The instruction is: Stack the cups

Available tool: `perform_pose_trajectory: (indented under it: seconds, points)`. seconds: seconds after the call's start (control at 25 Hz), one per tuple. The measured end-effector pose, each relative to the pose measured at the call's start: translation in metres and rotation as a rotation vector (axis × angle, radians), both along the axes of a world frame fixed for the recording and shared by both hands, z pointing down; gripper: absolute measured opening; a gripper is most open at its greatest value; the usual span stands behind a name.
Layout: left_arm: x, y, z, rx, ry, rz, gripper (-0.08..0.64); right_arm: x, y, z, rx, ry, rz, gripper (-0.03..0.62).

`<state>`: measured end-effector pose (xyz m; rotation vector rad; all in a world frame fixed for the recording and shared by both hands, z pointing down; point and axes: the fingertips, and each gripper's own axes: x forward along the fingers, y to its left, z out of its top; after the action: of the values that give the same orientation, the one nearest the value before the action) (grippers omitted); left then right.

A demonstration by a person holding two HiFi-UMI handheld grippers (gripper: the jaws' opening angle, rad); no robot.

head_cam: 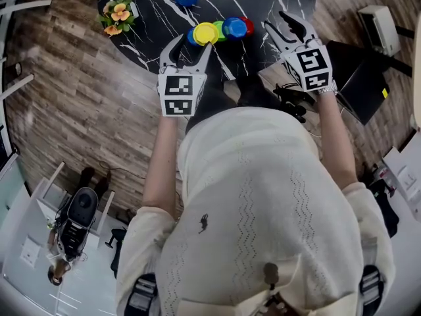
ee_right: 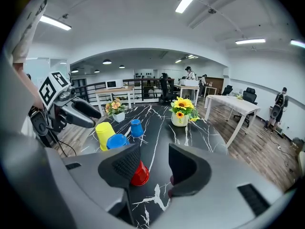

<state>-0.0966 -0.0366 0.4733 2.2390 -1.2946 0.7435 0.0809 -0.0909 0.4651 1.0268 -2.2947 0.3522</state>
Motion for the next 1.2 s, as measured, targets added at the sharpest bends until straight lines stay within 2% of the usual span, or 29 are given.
perform_pose_trajectory:
  seconds: [0.16, 0.28, 0.64, 0.96, 1.2]
  points:
    - [-0.023, -0.018, -0.014, 0.017, 0.061, -0.077, 0.262, 0.000, -0.002, 0.000, 0.004, 0.011, 0.019, 0.196]
    - [-0.044, -0.036, -0.011, 0.027, 0.031, -0.090, 0.256, -0.001, -0.004, -0.004, 0.007, 0.013, 0.042, 0.195]
    - [-0.060, -0.088, 0.037, 0.022, -0.076, 0.011, 0.253, 0.007, -0.006, -0.006, 0.000, 0.052, 0.131, 0.193]
    - [-0.056, -0.130, 0.079, 0.007, -0.088, 0.047, 0.265, 0.017, -0.002, 0.000, -0.029, 0.089, 0.225, 0.193]
    - [-0.054, -0.152, 0.104, -0.003, -0.101, 0.076, 0.268, 0.020, 0.002, 0.007, -0.046, 0.114, 0.260, 0.193]
